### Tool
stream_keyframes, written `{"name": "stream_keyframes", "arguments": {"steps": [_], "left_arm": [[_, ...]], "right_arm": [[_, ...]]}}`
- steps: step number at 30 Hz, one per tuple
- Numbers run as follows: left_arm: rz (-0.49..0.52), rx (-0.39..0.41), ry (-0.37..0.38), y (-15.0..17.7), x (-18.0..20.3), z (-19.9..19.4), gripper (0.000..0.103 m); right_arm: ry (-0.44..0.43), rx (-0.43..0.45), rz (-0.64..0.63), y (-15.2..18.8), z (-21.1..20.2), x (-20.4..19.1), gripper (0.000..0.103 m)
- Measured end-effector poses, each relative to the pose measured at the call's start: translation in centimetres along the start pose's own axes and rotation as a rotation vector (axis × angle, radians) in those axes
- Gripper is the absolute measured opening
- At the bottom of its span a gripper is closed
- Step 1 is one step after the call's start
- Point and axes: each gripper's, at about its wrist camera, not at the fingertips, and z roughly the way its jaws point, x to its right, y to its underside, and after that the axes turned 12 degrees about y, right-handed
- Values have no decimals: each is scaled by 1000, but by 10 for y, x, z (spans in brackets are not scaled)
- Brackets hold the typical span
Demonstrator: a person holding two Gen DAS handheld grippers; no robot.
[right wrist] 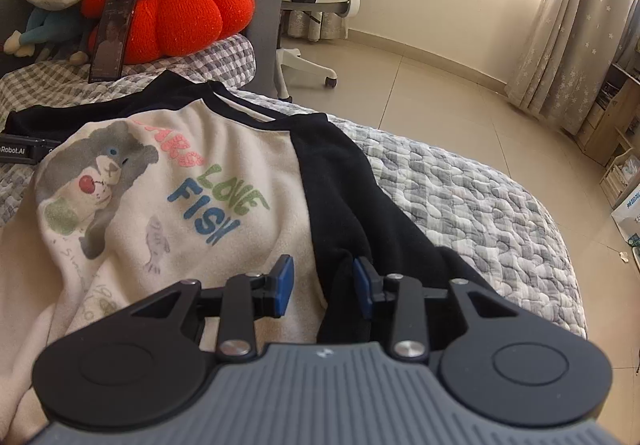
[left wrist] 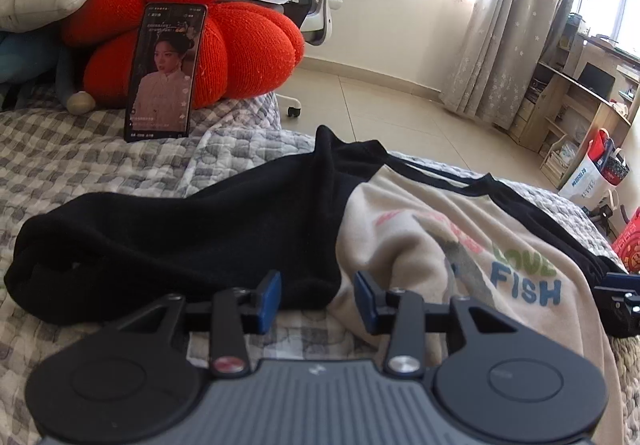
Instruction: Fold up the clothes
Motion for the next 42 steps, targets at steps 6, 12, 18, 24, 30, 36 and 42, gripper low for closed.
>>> {"name": "stream_keyframes", "arguments": {"steps": [6, 12, 18, 24, 30, 36, 42], "left_arm": [[-15, -69, 10, 15, -6, -20, 42], [-46, -99, 29, 28, -11, -42, 42], [-101, -153, 95, 39, -15, -65, 42], [-107, -170, 98, 46, -15, -80, 42], [-86, -156, 102, 34, -4, -81, 42], [-43, -141, 159, 22, 29, -66, 43], [-9, -129, 237, 13, 69, -41, 43]], "right_arm": [[-54, -45, 33, 16, -15, 0, 39], [-141, -109, 79, 32, -30, -2, 40], [-205, -165, 128, 49, -44, -1, 40], [-154, -152, 170, 58, -53, 14, 42], [-55, -122, 199, 55, -55, 45, 43], [50, -83, 265, 44, -43, 86, 46], [52, -94, 376, 36, -12, 119, 46]]}}
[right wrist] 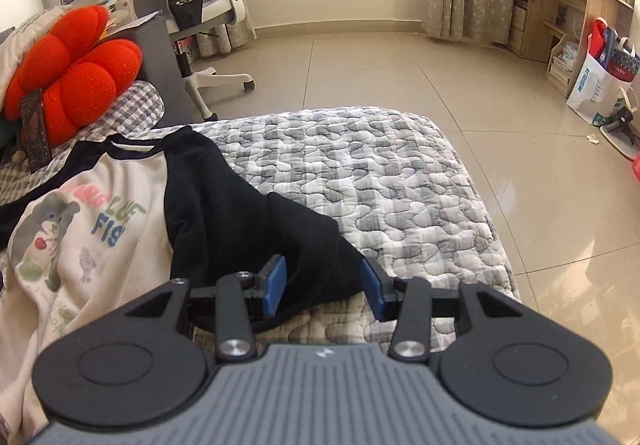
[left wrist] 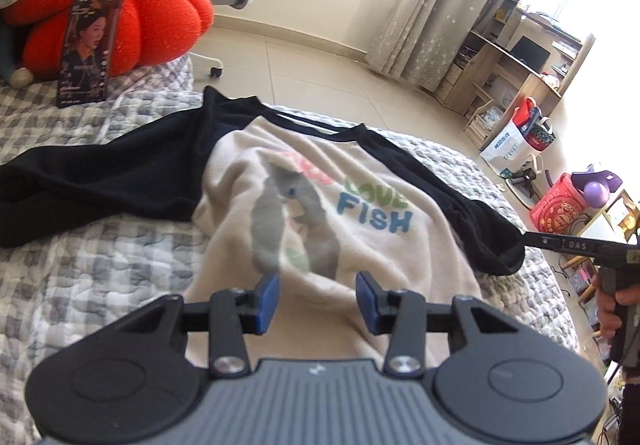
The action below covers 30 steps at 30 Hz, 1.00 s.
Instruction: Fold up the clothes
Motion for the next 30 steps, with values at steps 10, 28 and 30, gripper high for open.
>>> {"name": "stream_keyframes", "arguments": {"steps": [10, 28, 30], "left_arm": [[33, -37, 47, -8, 32, 49, 44], [-30, 17, 141, 2, 27, 48, 45], [-37, 24, 141, 3, 24, 46, 46]], "right_arm": [[-44, -29, 34, -5, 32, 0, 24], [-380, 0, 9, -20, -20, -81, 15], [-394, -9, -7, -21, -16, -95, 15]]}}
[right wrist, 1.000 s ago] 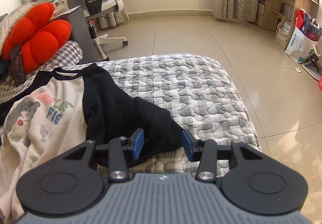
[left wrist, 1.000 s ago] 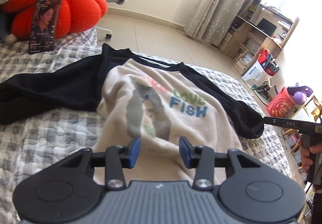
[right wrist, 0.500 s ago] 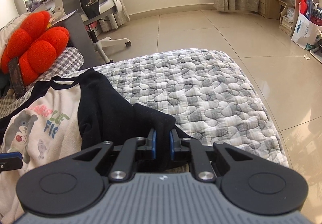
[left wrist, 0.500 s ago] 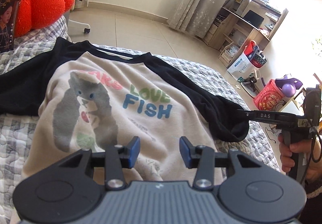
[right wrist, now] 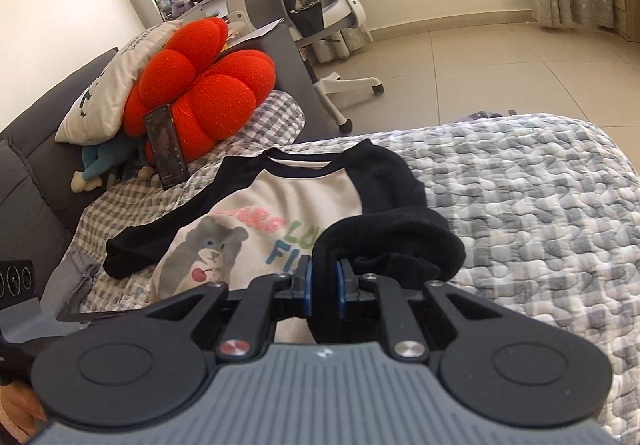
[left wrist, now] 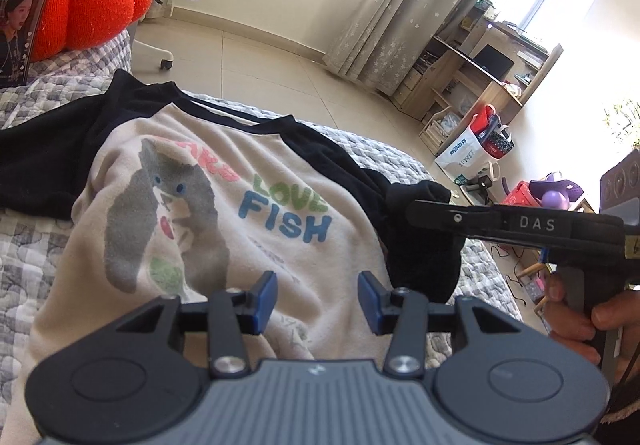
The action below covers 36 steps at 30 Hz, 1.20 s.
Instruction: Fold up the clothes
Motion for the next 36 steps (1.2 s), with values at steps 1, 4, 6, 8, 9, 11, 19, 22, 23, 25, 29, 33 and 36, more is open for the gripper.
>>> {"name": "stream_keyframes", "arguments": {"steps": [1, 4, 6, 8, 9, 11, 19, 22, 23, 25, 29, 33, 36], "left_arm": [[-2, 2, -2, 1, -1, -1, 46], [1, 7, -11, 2, -6, -2, 46], [6, 9, -15, 3, -9, -2, 46], [4, 10, -17, 3, -12, -2, 46], [0, 11, -17, 3, -14, -2, 46], [-6, 11, -19, 4, -17, -1, 46], [11, 15, -8, 0, -17, 5, 46], [31, 9, 4, -2, -12, 12, 46], [38, 6, 8, -2, -10, 15, 46], [53, 0, 17, -4, -6, 20, 46], [89, -3, 22, -8, 2, 30, 46], [109, -2, -6, -17, 3, 43, 45], [101, 5, -21, -22, 0, 50, 44]], "right_arm": [[-8, -6, -4, 0, 4, -4, 15], [-52, -34, -10, -2, 17, -17, 15], [-78, -52, -20, -3, 25, -25, 15], [-73, -56, -41, -3, 30, -32, 15], [-70, -60, -47, -4, 32, -34, 17], [-67, -73, -46, -4, 37, -35, 21], [-137, -102, -14, -6, 34, -26, 44], [-154, -102, -10, -8, 29, -25, 46], [-159, -104, -7, -10, 27, -24, 47], [-178, -107, 2, -12, 24, -21, 47], [-168, -82, 7, -17, 14, -16, 47], [-92, -50, 28, -22, 10, -1, 47], [-23, -35, 59, -24, 12, 17, 47]]}}
